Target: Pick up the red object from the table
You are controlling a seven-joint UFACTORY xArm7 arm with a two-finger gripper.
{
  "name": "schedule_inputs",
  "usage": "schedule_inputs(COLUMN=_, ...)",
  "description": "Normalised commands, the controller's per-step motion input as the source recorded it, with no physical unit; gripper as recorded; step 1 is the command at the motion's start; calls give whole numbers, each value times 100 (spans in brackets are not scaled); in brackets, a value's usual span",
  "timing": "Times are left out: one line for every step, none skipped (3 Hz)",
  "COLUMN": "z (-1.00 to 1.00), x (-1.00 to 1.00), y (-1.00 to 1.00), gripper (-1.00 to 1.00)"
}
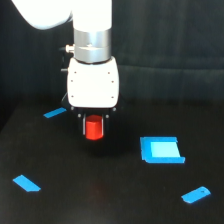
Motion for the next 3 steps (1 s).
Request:
schedule_inputs(z=100, x=13, y=8, gripper=-92)
schedule_inputs(z=71, x=15, y=4, gripper=-93)
schedule_inputs(z=61, x=6, y=0, gripper=-100)
